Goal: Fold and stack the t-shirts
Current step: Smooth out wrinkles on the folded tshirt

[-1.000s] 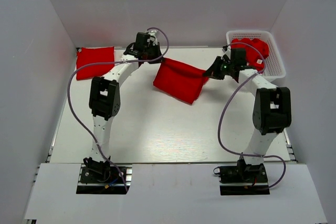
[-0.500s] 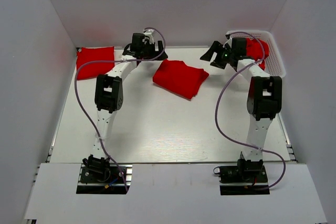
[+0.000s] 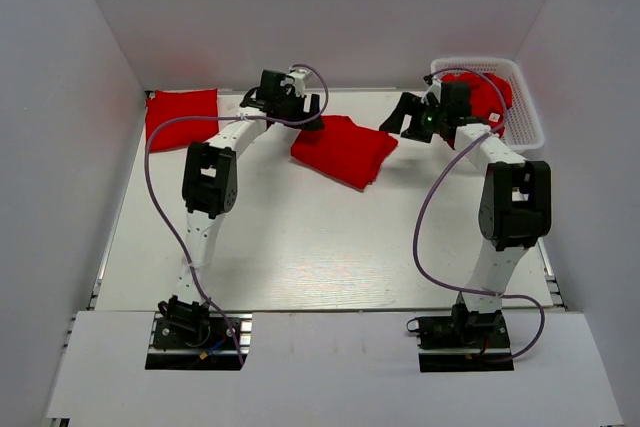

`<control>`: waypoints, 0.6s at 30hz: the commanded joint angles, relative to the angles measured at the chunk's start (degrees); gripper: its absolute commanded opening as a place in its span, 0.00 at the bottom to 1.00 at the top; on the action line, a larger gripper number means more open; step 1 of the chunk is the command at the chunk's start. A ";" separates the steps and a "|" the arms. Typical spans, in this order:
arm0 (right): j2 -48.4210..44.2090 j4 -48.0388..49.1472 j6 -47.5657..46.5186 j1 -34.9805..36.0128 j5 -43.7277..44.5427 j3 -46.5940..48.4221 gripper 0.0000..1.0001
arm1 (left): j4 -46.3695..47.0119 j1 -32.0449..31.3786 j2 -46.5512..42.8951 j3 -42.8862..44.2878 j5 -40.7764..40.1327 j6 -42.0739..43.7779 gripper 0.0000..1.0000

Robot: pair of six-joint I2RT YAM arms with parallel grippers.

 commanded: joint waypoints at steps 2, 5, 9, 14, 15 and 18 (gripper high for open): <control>1.20 -3.64 -4.98 1.99 0.96 1.65 0.90 | -0.59 0.20 -1.99 -3.34 4.77 1.54 0.85; 2.95 -3.91 -5.59 3.31 -0.35 2.43 0.90 | 0.46 0.20 -4.18 -10.19 4.78 0.39 0.63; 6.29 -3.38 -5.42 5.86 -3.34 2.88 0.90 | 3.97 0.20 -9.54 -21.52 5.93 -1.89 0.41; 7.88 -0.66 -4.45 8.76 -5.81 -0.72 0.90 | 9.86 -0.32 -18.93 -35.68 5.40 -4.61 0.38; 7.53 0.47 -4.19 9.81 -6.16 -3.68 0.90 | 10.39 -0.85 -20.08 -37.28 5.40 -5.31 0.37; 5.87 3.37 -2.00 11.31 -8.43 -7.39 0.90 | 11.80 -1.37 -25.08 -43.34 5.40 -6.11 0.37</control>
